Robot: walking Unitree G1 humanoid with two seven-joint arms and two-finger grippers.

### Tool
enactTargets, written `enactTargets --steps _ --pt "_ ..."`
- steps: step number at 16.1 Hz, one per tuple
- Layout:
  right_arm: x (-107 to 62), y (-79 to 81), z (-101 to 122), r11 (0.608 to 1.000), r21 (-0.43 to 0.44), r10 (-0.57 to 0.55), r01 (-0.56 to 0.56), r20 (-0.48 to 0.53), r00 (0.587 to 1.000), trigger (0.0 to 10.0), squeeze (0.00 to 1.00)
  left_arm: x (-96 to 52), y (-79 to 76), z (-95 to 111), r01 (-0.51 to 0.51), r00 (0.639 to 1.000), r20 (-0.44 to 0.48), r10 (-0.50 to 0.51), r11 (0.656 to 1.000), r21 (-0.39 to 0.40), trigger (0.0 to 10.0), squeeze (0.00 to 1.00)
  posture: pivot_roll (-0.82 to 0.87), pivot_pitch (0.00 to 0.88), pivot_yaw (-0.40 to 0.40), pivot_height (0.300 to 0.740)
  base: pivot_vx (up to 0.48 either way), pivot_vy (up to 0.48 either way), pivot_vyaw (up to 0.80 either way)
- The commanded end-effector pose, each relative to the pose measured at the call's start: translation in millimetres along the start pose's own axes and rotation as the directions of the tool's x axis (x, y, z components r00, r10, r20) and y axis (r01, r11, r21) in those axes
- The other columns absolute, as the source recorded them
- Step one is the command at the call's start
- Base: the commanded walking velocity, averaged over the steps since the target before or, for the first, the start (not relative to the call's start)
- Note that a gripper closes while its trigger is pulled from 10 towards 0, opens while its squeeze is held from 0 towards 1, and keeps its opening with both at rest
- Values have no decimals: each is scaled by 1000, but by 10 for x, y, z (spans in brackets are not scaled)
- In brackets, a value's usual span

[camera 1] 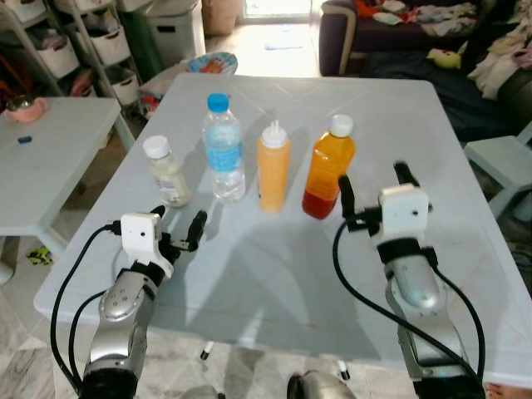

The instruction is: Restocking fridge

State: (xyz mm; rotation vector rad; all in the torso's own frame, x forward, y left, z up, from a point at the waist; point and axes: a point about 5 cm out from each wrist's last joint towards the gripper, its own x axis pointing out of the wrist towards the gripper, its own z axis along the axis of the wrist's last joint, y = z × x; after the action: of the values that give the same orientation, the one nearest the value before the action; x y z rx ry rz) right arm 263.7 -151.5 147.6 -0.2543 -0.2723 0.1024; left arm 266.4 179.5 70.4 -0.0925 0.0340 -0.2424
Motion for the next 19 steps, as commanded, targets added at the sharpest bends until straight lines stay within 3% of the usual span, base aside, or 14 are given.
enactTargets --steps 1,3,8,17,19 --pt "24 35 85 1000 -12 26 -25 40 999 10000 0 -22 28 12 -3 1000 -4 3 1000 17 10000 0 -44 57 39 740 0 0 0" --pt "0 92 145 995 -71 82 -77 76 994 10000 0 -27 25 -3 -12 1000 -7 12 1000 26 10000 0 -49 54 36 740 0 0 0" --pt "68 129 319 986 -120 136 -119 146 980 10000 0 -3 7 -2 -11 1000 -2 11 1000 21 10000 0 -54 52 36 740 0 0 0" --pt "282 22 491 995 -65 89 -79 184 979 10000 0 26 -29 -13 3 1000 -3 -3 1000 17 10000 0 -49 47 42 740 0 0 0" --pt "363 -2 501 997 -6 71 -71 170 983 10000 0 31 -28 -12 6 1000 -5 -6 1000 18 10000 0 -47 47 44 740 0 0 0"
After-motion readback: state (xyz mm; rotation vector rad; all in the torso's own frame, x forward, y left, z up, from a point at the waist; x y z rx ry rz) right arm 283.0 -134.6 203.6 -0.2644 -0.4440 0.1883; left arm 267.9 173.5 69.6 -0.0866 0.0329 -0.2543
